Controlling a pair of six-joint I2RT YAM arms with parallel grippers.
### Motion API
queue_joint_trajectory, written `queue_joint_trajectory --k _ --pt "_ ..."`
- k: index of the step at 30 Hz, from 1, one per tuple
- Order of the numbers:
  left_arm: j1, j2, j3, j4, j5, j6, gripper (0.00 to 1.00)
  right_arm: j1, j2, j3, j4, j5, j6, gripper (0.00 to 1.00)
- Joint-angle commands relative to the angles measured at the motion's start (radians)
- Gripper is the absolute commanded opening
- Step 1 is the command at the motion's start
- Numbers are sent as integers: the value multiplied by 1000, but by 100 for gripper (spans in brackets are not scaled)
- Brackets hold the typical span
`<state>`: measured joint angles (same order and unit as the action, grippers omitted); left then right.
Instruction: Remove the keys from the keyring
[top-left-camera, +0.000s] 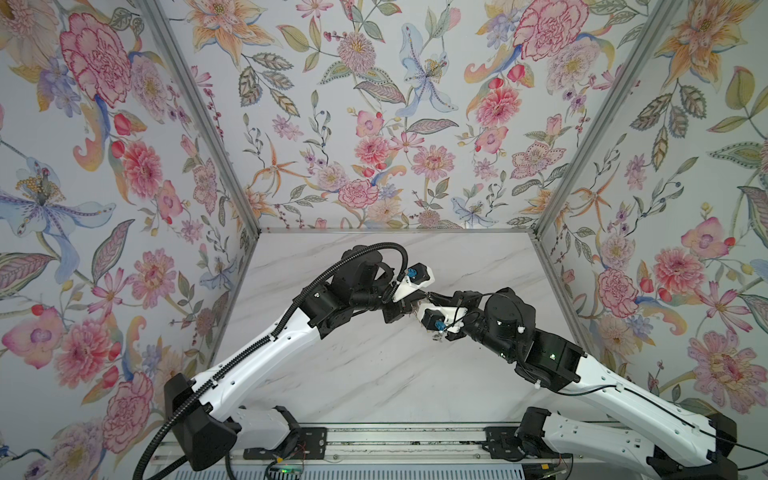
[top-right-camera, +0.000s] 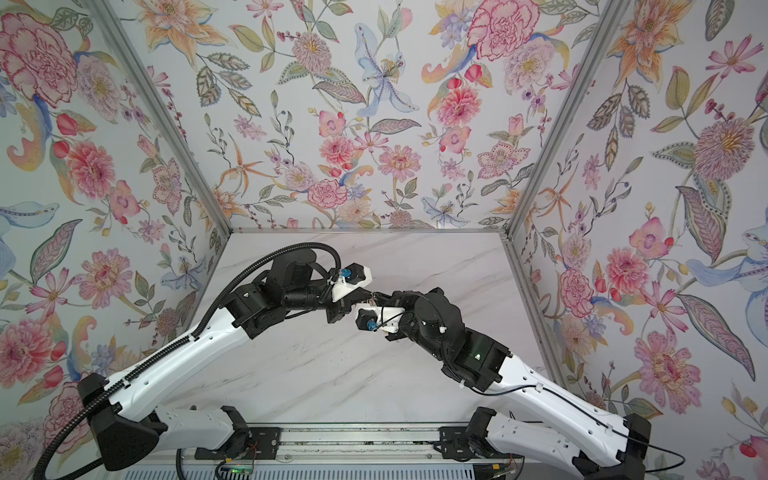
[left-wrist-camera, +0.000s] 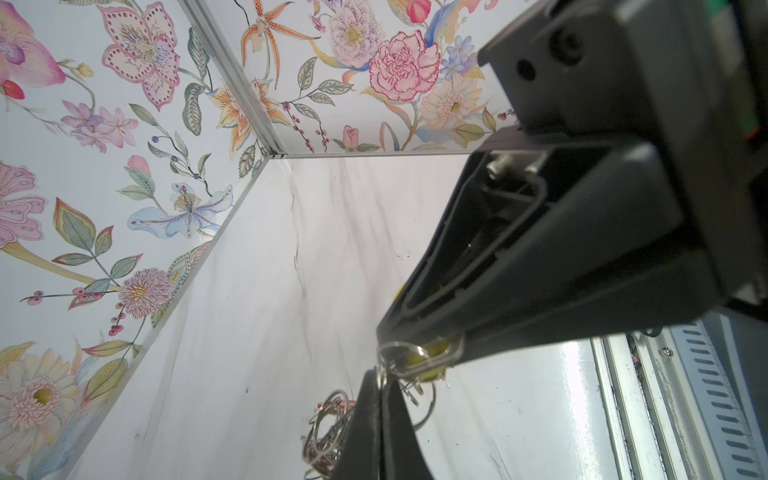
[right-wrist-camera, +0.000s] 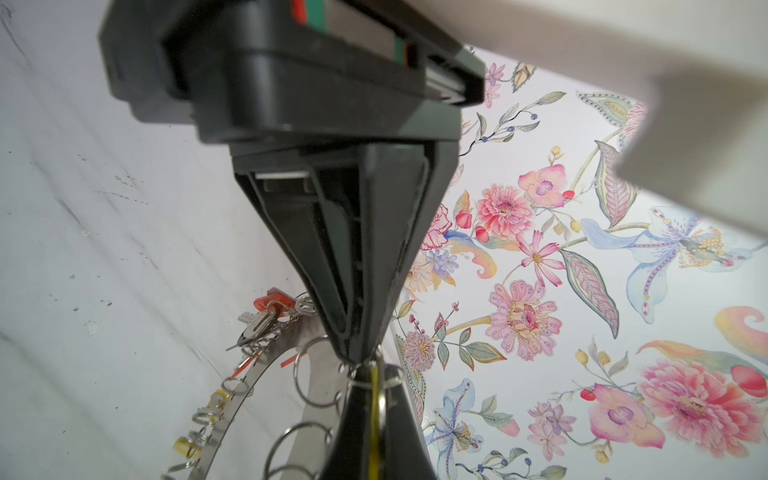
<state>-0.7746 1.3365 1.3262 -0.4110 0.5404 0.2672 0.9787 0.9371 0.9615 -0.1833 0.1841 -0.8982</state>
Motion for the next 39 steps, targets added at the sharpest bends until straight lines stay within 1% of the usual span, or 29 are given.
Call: queue_joint_trajectory --k 1,4,7,11,13,16,19,21,23,24,25,28,30,33,35,36,37,39 --pt "24 49 -4 -53 -37 48 0 -18 -20 90 122 -212 24 0" --pt "26 42 -11 -37 -21 65 0 -92 -17 89 120 -292 94 0" --pt "25 38 3 -15 -13 64 0 -133 -24 72 121 -373 155 0" --pt "28 33 36 10 1 64 9 -183 -38 42 114 -466 220 0" --pt "27 34 53 12 3 65 13 -197 -49 27 111 -486 238 0" --pt "31 37 72 9 -5 71 24 -206 -57 11 116 -451 270 0" --pt "34 30 79 12 -23 68 30 -212 -53 15 121 -415 319 0" --pt "37 21 76 22 -27 61 41 -212 -50 17 124 -396 351 0" --pt "38 8 69 26 -34 53 45 -212 -47 9 136 -377 383 0" --pt "38 0 66 28 -44 47 49 -213 -47 6 142 -369 395 0" --pt "38 -12 56 31 -58 39 54 -213 -46 4 142 -357 408 0" --pt "41 -63 6 60 -91 4 62 -213 -34 5 148 -315 452 0" --pt "39 -96 -35 86 -111 -32 65 -215 -23 13 160 -283 503 0" --pt "38 -132 -92 115 -139 -95 67 -212 5 29 155 -257 574 0" --pt "38 -157 -141 158 -133 -133 67 -209 22 42 145 -218 626 0" --pt "37 -173 -173 199 -120 -185 68 -206 35 50 136 -183 662 0" --pt "36 -187 -202 232 -104 -210 67 -204 46 56 125 -153 693 0" --pt "26 -213 -258 301 -103 -252 68 -186 68 71 98 -107 726 0"
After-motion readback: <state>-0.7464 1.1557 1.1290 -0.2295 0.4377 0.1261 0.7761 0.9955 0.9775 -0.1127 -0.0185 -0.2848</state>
